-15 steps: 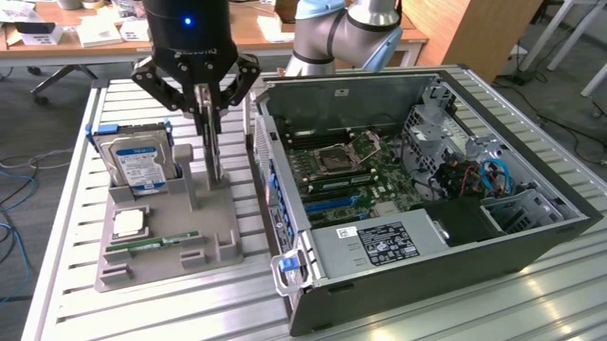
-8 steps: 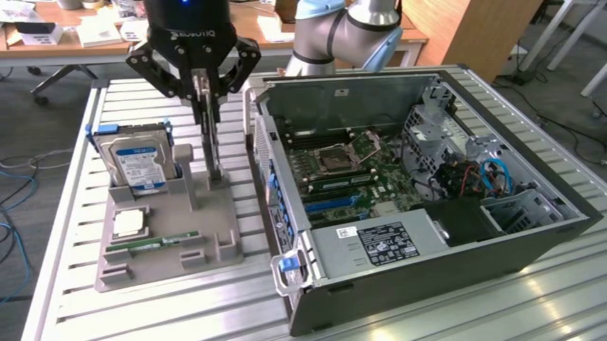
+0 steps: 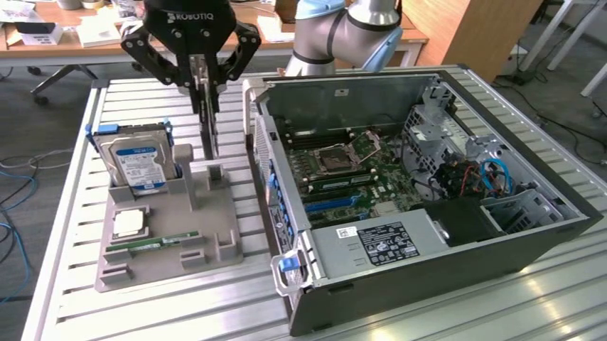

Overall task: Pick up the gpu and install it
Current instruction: 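Pick up the gpu and move the gpu toward the slot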

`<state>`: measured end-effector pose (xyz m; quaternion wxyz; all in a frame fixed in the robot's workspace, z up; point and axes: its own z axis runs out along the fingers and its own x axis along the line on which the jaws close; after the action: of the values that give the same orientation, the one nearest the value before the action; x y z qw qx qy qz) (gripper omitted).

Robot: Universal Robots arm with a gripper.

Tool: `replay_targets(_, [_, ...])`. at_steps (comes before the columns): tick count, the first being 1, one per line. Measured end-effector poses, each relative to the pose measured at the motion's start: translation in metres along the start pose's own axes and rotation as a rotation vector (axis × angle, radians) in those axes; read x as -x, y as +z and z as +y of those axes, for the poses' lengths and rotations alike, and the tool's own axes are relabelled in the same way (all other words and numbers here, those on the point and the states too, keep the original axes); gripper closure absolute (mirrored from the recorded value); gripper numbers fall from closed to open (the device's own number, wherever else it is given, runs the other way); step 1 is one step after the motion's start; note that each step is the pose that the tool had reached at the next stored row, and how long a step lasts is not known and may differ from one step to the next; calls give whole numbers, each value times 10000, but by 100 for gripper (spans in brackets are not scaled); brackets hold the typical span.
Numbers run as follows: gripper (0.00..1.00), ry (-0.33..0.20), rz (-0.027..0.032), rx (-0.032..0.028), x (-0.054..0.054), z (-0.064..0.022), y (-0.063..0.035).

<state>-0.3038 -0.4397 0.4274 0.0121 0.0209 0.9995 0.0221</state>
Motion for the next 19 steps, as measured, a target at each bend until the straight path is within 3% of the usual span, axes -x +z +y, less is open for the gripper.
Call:
replay_targets(5, [74, 0, -2, 1, 1, 3, -67])
replay_targets(19, [74, -1, 0, 0, 29, 4, -70])
